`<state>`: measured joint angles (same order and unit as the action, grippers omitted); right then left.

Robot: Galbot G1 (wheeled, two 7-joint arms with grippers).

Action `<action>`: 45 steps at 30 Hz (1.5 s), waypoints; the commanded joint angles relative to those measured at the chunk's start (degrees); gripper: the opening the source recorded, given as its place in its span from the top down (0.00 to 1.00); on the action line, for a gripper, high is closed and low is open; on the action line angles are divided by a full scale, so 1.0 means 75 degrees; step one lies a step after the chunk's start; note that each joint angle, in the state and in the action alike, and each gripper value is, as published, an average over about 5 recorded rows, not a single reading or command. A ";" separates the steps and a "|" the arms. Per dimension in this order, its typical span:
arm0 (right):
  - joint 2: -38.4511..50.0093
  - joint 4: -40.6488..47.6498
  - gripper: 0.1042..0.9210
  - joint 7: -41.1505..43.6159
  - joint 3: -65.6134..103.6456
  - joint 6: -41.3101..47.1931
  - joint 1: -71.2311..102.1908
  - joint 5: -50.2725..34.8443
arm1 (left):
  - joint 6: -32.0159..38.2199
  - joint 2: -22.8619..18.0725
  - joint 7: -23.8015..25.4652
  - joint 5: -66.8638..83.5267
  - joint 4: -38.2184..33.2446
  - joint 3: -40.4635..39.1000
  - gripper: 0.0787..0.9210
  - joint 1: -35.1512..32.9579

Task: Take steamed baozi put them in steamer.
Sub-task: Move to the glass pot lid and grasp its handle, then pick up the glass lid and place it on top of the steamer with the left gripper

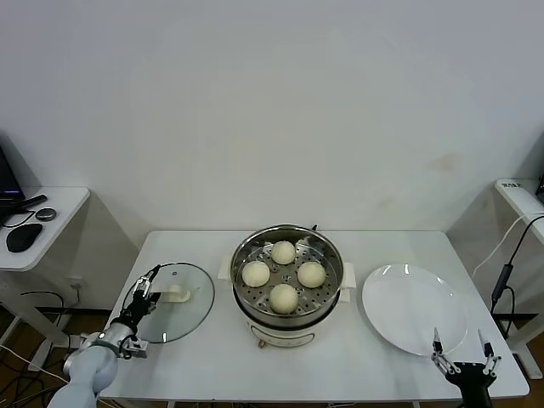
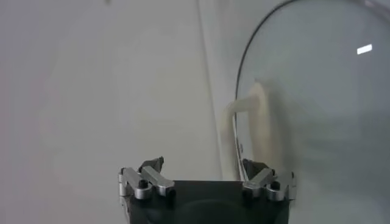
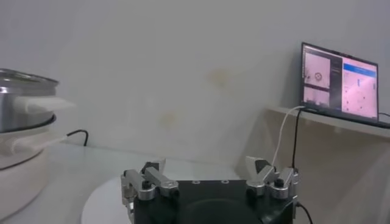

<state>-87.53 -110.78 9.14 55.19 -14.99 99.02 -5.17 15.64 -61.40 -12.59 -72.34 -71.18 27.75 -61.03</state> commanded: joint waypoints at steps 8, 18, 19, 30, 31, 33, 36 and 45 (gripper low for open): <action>-0.0037 -0.0011 0.12 0.0036 -0.0121 0.0004 0.0042 0.0120 | -0.0008 -0.0173 0.0035 -0.0074 0.0604 0.0002 0.39 0.0370; 0.0014 -0.0053 0.12 0.0057 -0.0216 0.0009 0.0042 0.0142 | -0.0288 0.0015 -0.0186 0.1003 -0.0509 0.0106 0.74 -0.0364; 0.0020 -0.0054 0.12 0.0058 -0.0236 0.0006 0.0041 0.0147 | -0.0361 0.0075 -0.0172 0.1184 -0.0749 0.0130 0.77 -0.0497; 0.0147 -0.0034 0.12 0.0090 -0.0499 0.0010 0.0021 0.0226 | -0.2388 0.1291 0.0298 0.2673 -0.4780 0.1024 0.90 -0.2751; 0.0168 -0.0024 0.12 0.0095 -0.0522 0.0010 0.0021 0.0230 | -0.2640 0.1437 0.0517 0.2894 -0.5144 0.1149 0.90 -0.2936; 0.0206 0.0000 0.12 0.0108 -0.0566 0.0006 0.0020 0.0243 | -0.3067 0.1702 0.0967 0.3271 -0.5780 0.1414 0.90 -0.3175; 0.0241 0.0046 0.12 0.0128 -0.0643 -0.0008 0.0012 0.0282 | -0.3533 0.2001 0.1569 0.3679 -0.6529 0.1582 0.90 -0.3141; 0.0153 0.0244 0.12 0.0115 -0.0999 -0.0132 -0.0107 0.0779 | -0.5150 0.2235 0.2133 0.4182 -0.7224 -0.1208 0.90 -0.1048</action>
<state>-86.07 -109.85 10.15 49.93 -15.42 98.62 -2.27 -7.06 -48.81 -3.85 -48.37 -110.37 34.40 -77.63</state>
